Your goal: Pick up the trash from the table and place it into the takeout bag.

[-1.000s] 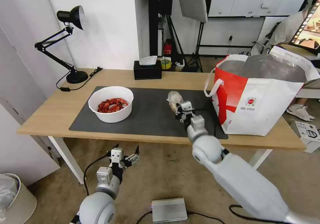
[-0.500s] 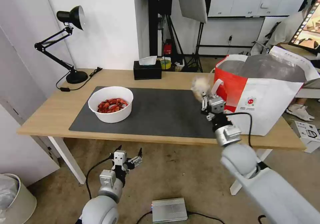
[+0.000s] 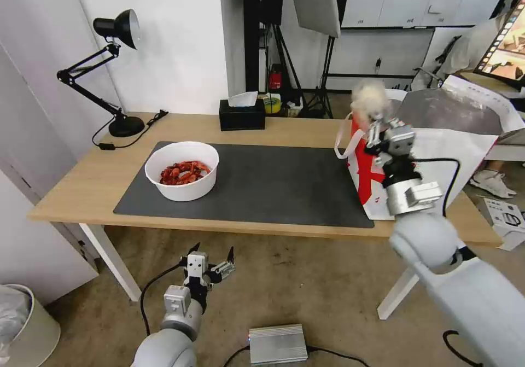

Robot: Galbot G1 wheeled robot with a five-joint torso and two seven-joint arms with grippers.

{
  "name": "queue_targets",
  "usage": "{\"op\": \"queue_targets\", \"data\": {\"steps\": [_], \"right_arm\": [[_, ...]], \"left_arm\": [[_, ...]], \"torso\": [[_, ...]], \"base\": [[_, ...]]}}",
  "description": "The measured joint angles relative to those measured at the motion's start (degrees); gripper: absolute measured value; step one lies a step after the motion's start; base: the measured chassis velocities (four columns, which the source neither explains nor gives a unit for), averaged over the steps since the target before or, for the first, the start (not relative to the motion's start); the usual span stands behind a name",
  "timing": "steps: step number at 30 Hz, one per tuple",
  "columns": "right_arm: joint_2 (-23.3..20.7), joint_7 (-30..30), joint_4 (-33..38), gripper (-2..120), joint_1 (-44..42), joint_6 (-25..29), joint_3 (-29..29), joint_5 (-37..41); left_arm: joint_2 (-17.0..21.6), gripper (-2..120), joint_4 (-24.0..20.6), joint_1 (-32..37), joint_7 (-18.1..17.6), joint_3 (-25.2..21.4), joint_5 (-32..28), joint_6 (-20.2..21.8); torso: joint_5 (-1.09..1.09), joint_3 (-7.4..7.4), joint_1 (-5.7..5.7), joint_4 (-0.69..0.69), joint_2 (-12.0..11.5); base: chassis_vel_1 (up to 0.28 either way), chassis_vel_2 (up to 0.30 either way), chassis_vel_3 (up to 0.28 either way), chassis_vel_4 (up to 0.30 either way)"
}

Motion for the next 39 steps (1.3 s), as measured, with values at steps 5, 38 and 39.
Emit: {"op": "queue_targets", "data": {"steps": [5, 38, 39], "right_arm": [[-1.2, 1.95, -2.6, 3, 1.8, 0.23, 1.51, 0.35], [-3.09, 10.22, -3.42, 30, 4.77, -11.04, 1.75, 20.75], [-3.21, 10.42, -3.34, 36, 4.77, -11.17, 1.85, 20.84]], "left_arm": [[-0.65, 100, 0.02, 0.16, 0.06, 0.34, 0.54, 0.0], [-0.13, 100, -0.07, 0.71, 0.46, 0.47, 0.39, -0.29], [-0.1, 100, -0.25, 0.89, 0.47, 0.37, 0.39, -0.3]], "torso": [[0.0, 0.0, 0.0, 0.0, 0.0], [-0.01, 0.0, 0.01, 0.0, 0.0], [-0.01, 0.0, 0.0, 0.0, 0.0]], "base": [[0.0, 0.0, 0.0, 0.0], [0.0, 0.0, 0.0, 0.0], [0.0, 0.0, 0.0, 0.0]]}}
